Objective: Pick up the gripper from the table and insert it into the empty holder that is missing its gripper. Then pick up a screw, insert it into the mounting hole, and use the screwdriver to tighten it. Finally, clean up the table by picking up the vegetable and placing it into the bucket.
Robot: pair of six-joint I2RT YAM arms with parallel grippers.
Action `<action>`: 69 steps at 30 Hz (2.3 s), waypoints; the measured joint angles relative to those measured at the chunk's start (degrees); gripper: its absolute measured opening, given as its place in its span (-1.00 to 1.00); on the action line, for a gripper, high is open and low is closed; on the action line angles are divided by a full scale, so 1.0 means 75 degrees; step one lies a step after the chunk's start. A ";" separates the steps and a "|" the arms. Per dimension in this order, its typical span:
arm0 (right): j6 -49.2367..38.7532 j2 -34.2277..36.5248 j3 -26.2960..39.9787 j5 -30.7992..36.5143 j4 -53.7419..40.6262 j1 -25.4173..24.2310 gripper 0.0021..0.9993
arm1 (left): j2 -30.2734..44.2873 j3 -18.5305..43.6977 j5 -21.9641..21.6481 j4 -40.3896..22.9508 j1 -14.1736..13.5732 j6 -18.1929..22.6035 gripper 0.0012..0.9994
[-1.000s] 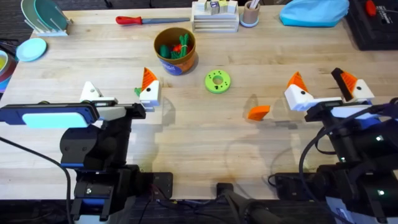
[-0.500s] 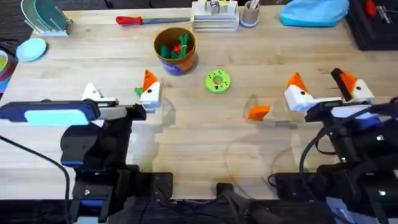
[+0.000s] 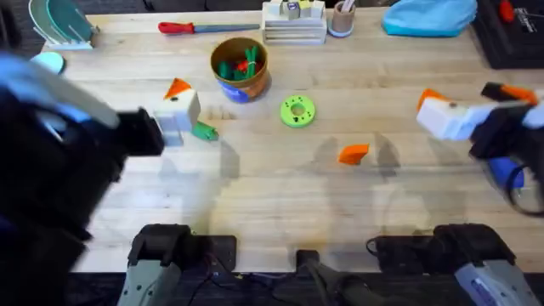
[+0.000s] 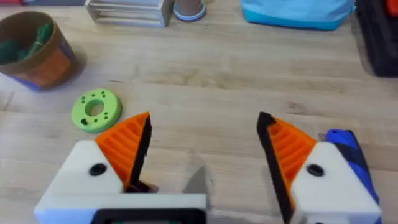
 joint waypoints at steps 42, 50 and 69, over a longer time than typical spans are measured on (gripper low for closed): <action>0.0002 0.2185 0.1862 -0.0772 -0.0697 -0.0006 0.98 | 0.8260 0.1974 0.0891 -0.1529 -0.0039 -0.4446 -0.99; 0.0002 0.2185 0.1862 -0.0772 -0.0697 -0.0006 0.98 | 0.6424 0.2545 0.0973 -0.2284 -0.1210 -0.3568 -0.99; 0.0002 0.2185 0.1862 -0.0772 -0.0697 -0.0006 0.98 | 0.3207 0.2813 0.1638 -0.0828 -0.4179 -0.1528 0.99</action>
